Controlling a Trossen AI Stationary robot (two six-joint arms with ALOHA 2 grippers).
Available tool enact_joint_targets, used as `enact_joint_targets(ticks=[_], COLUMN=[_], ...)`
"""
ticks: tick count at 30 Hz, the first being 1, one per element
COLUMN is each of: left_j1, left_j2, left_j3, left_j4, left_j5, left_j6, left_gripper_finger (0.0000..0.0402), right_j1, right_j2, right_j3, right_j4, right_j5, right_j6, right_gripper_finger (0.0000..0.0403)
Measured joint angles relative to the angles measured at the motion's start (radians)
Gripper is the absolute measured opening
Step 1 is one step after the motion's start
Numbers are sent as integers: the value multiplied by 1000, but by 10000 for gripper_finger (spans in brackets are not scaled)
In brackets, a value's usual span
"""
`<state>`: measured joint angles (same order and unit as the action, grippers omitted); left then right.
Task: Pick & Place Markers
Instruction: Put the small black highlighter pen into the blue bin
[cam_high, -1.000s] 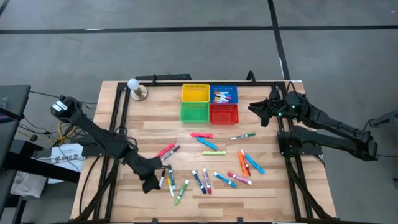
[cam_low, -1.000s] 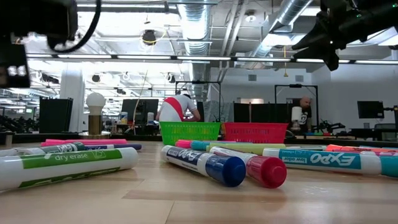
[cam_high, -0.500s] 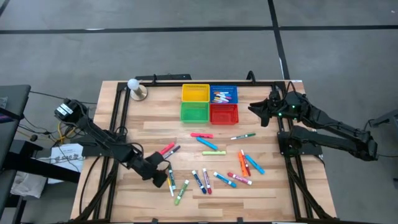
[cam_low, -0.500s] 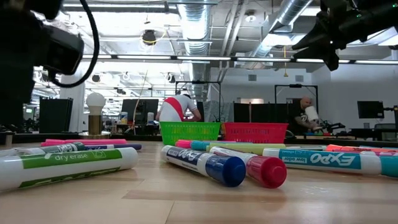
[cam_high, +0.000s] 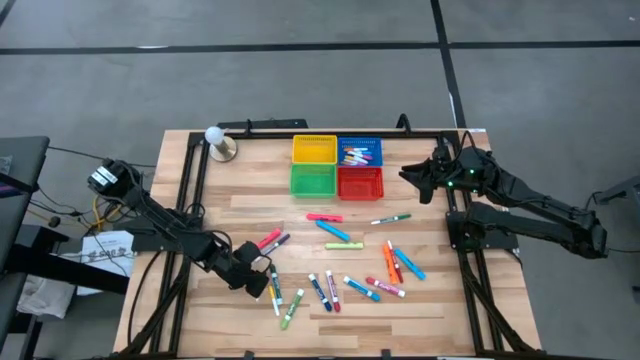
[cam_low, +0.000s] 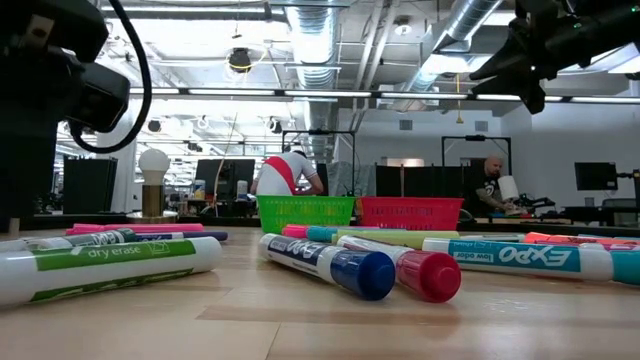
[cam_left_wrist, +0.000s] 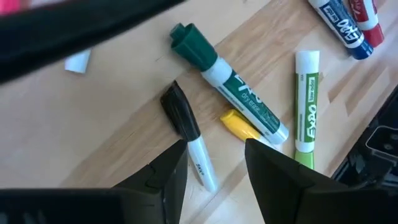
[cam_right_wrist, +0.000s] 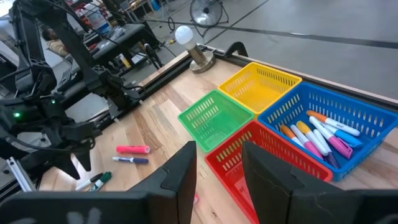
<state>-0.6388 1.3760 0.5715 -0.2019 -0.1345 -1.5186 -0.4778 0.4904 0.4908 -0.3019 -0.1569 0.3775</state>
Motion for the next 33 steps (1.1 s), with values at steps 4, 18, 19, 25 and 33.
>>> enact_joint_targets(ticks=[4,18,19,25,33], left_j1=[0,0,0,0,9], left_j2=[42,154,157,161,161], left_j3=[0,7,8,10,9], left_j4=[0,5,-1,-20,-41], left_j5=[1,-31,-31,-32,-22], left_j6=[-31,-100,-110,-117,-121], left_gripper_finger=[159,159,159,159,159], right_j1=[0,0,0,0,0], right_j2=[0,0,0,0,0], right_j3=[0,0,0,0,0], right_j4=[0,0,0,0,0], right_j5=[0,3,4,4,4], right_j6=[0,-3,-3,-3,-3], right_gripper_finger=[118,118,118,118,118])
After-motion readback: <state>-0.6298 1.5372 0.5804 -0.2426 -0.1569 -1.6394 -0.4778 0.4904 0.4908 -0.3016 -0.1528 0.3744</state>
